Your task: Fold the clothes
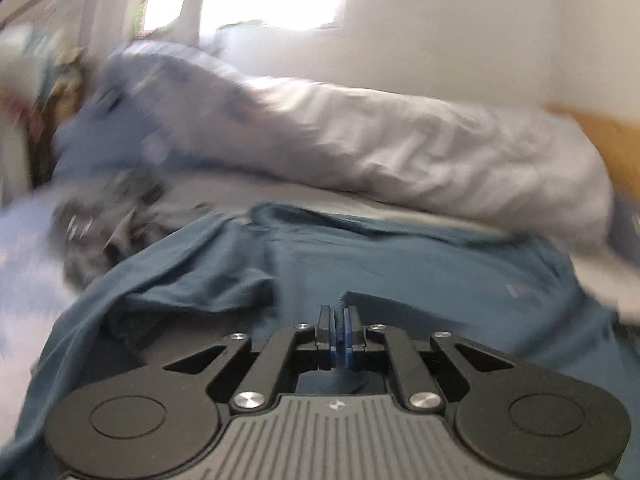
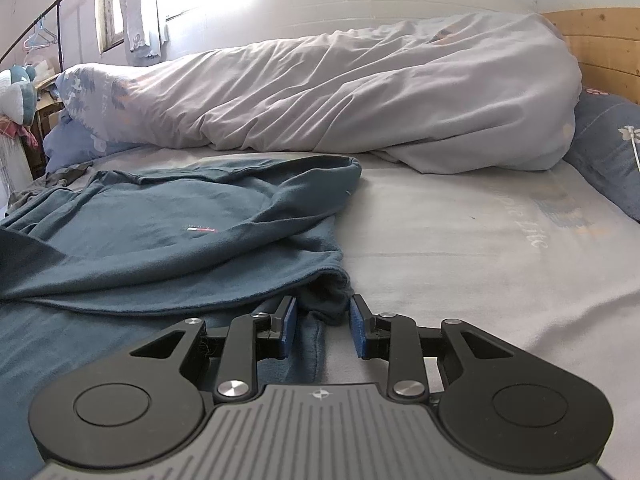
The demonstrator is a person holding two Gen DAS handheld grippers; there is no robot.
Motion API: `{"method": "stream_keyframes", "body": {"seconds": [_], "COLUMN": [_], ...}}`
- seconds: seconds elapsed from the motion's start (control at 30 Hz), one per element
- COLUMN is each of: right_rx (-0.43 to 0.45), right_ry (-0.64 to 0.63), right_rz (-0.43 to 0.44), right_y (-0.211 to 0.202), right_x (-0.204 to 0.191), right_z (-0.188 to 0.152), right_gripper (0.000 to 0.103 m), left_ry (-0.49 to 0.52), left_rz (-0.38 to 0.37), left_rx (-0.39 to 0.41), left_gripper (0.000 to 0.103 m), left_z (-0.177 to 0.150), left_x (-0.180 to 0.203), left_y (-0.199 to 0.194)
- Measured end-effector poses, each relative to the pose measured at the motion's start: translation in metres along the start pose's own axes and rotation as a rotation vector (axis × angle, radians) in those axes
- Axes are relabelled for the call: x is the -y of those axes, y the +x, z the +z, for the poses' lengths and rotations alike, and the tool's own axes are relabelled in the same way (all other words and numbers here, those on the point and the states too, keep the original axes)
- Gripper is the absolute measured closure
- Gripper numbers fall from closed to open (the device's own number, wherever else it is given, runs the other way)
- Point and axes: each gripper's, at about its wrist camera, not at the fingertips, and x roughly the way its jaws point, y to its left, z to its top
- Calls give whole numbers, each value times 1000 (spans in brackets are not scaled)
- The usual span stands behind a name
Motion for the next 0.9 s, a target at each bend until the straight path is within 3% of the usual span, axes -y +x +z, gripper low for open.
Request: {"method": "stream_keyframes", "body": {"seconds": [0.2,0.43,0.6,0.67,0.77,0.9], "right_rx": [1,-9,-22,-36,-58,-13], "right_ry": [-11,-35,-49,-66,-57,112], "right_rz": [2,-1,-2,3,28,94], "right_y": [1,3,3,1,-7,-24], "right_x": [-2,-5,-5,-3,7,24], "right_z": [0,0,1,2,9,29], "right_gripper": [73,72,72,72,72,67], "left_ry": [-120,-60,-74,-101,-139,-157], "left_rz": [42,73,127,113,72,-50], "left_rx": [-41,-105,-100,-64,-13,15], "left_gripper": [99,94,57,48,40,38], "left_z": [21,27,18,12,0,-5], "left_x": [-50,-45,-47,-47,-40,-20], "left_y": [33,62,47,29,2,-12]}}
